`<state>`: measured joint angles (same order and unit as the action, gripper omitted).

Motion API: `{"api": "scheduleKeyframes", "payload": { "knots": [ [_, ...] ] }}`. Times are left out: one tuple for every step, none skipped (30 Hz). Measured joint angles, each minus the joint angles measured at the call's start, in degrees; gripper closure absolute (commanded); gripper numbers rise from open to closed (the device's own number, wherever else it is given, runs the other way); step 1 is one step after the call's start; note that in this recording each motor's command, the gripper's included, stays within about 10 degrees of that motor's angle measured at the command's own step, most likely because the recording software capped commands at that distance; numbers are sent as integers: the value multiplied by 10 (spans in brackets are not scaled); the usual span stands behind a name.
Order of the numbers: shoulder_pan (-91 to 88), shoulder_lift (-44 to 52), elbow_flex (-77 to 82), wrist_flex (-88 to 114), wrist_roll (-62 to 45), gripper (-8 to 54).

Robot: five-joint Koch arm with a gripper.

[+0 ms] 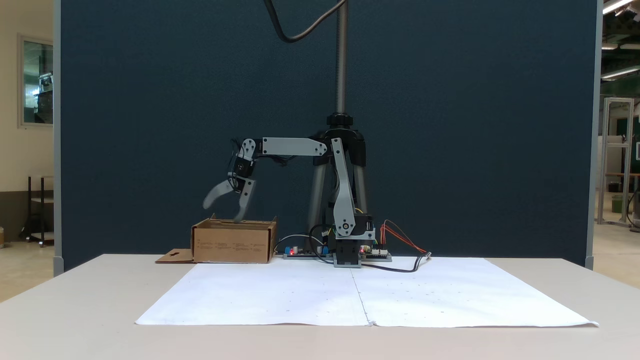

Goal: Grasp a green dice and put it in the bin.

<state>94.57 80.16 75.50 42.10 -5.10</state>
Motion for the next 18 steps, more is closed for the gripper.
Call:
{"api": "scheduleKeyframes", "payload": {
  "knots": [
    [-56, 24, 0, -33, 25, 24],
    [-73, 32, 0, -41, 33, 22],
    [-143, 56, 1, -79, 46, 22],
    [-207, 71, -8, -114, 49, 21],
    [-228, 77, -10, -125, 49, 20],
    [-256, 87, -10, -134, 49, 20],
    [-291, 100, -11, -138, 49, 20],
    [-335, 112, -11, -141, 50, 20],
    [-371, 120, -11, -142, 50, 20],
    [-437, 127, -11, -142, 49, 19],
    [-457, 127, -11, -142, 50, 19],
    [-486, 128, -11, -143, 49, 19],
    [-516, 127, -11, -143, 50, 19],
    [-548, 127, -10, -142, 50, 18],
    [-580, 127, -10, -142, 50, 18],
    [-612, 127, -11, -142, 49, 18],
    [-663, 129, -10, -142, 50, 18],
    [-705, 138, -1, -143, 50, 18]
  ]
}}
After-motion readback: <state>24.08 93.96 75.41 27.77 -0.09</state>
